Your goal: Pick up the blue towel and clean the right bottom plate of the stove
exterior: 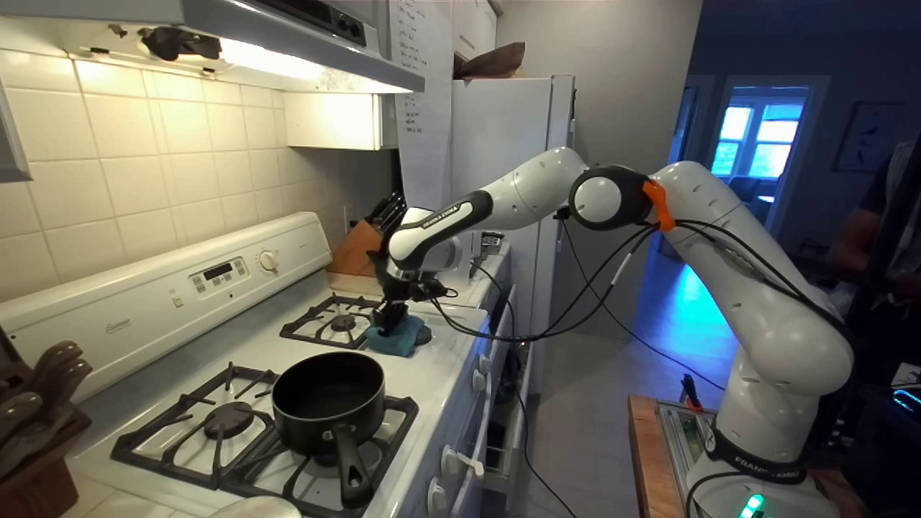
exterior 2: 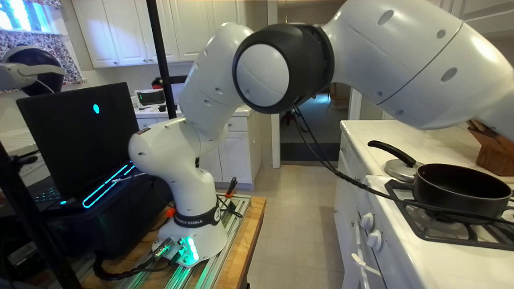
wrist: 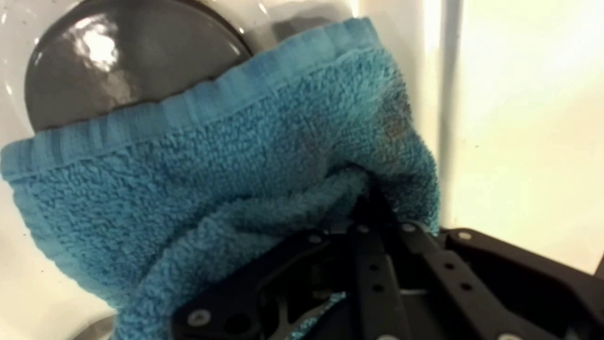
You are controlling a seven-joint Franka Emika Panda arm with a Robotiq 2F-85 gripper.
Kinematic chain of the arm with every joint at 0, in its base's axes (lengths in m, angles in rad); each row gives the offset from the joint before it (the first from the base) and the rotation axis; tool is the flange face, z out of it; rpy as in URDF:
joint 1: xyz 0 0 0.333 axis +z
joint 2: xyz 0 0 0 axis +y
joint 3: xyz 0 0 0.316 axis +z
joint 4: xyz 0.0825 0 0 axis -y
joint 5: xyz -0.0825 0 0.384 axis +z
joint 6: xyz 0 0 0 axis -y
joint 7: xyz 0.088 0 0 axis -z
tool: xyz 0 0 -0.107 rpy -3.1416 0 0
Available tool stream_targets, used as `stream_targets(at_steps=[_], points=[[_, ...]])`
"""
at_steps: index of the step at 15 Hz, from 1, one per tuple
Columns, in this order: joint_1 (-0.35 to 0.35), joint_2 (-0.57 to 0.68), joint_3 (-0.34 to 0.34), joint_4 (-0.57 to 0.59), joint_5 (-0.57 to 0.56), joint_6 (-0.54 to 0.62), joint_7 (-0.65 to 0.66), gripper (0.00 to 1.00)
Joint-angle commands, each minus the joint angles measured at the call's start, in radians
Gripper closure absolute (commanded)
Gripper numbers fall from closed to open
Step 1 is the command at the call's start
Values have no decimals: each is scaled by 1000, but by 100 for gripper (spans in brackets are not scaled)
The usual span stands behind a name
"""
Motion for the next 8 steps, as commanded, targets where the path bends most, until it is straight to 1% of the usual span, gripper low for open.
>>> stream_targets(at_steps=[1,8], points=[[-18,-36,15,-47,19,-45,-109,99],[-11,-56,4,-71,-13,-118,-265,99]])
